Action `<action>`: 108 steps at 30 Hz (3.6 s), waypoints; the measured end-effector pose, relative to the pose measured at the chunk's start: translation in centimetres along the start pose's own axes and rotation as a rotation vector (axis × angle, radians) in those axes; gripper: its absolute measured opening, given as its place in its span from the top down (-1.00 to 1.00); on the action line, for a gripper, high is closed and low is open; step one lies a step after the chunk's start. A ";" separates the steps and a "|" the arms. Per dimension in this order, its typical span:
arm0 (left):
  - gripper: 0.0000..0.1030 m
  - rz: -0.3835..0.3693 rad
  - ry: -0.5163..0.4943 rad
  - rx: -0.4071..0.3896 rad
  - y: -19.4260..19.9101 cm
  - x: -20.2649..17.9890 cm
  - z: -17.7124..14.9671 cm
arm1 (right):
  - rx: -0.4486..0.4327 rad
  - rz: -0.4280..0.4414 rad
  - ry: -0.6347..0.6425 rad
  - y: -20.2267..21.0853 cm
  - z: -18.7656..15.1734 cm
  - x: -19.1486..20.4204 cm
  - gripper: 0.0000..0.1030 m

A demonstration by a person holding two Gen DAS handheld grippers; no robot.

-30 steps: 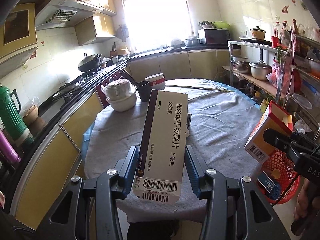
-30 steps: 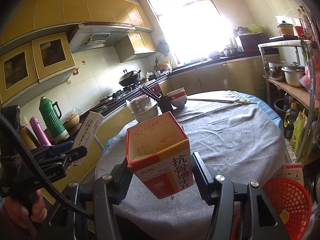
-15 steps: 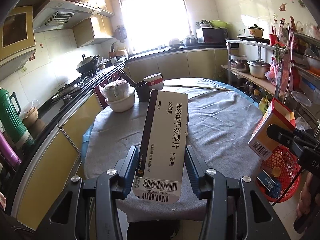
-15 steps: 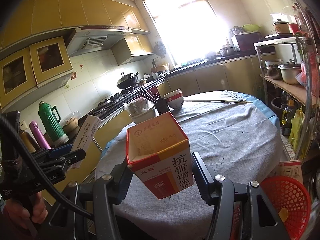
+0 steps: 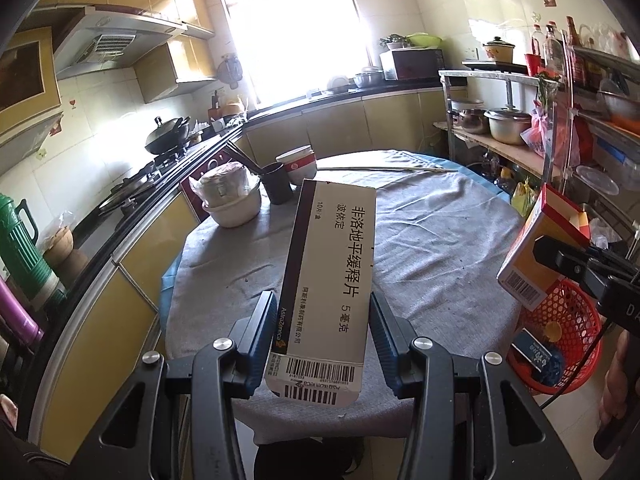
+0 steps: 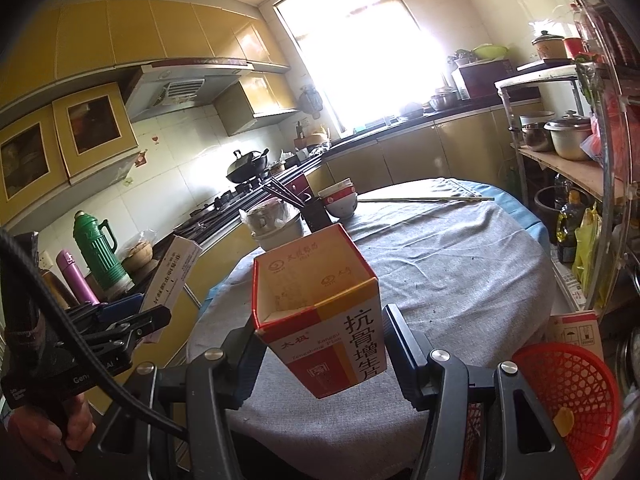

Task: Collect trash
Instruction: 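Lift both boxes and carry them toward the red wastebasket, then open the left gripper to drop the white medicine box into the wastebasket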

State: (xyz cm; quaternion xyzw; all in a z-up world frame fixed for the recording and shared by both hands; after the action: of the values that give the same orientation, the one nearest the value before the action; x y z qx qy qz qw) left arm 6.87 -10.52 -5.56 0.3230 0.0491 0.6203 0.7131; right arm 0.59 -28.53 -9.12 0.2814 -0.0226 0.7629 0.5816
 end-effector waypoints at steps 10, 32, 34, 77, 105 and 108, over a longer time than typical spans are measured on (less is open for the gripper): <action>0.06 -0.002 -0.045 -0.013 0.4 -1.5 0.1 | -0.018 -0.006 -0.028 0.9 -0.2 -1.1 -0.15; 0.06 -0.036 -0.189 -0.050 1.6 -7.0 0.9 | -0.077 -0.045 -0.131 4.1 -0.4 -5.5 -0.15; 0.05 -0.042 -0.205 -0.055 1.7 -7.7 1.0 | -0.083 -0.048 -0.144 4.4 -0.5 -5.9 -0.15; 0.05 -0.206 -0.504 -0.079 3.6 -21.8 0.1 | -0.192 -0.199 -0.298 12.5 -1.8 -14.0 -0.15; 0.05 -0.258 -0.627 -0.048 3.2 -27.5 -2.6 | -0.177 -0.265 -0.414 15.2 -5.2 -18.5 -0.15; 0.05 -0.263 -0.634 -0.040 2.9 -27.9 -2.9 | -0.174 -0.269 -0.420 15.2 -5.5 -18.7 -0.15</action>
State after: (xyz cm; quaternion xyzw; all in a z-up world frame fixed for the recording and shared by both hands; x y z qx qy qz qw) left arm -3.30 -34.86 -15.52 0.4768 -0.1459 0.3926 0.7728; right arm -12.24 -47.88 -17.78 0.3830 -0.1706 0.5987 0.6824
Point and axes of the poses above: each gripper's, at about its wrist camera, not at the fingertips, and y roughly against the way its jaws point, x to its left, z to its top, the point moved 6 cm from there along -y, roughly the way its jaws point, and after that the axes turned 10 degrees about z, right-handed, at the moved point
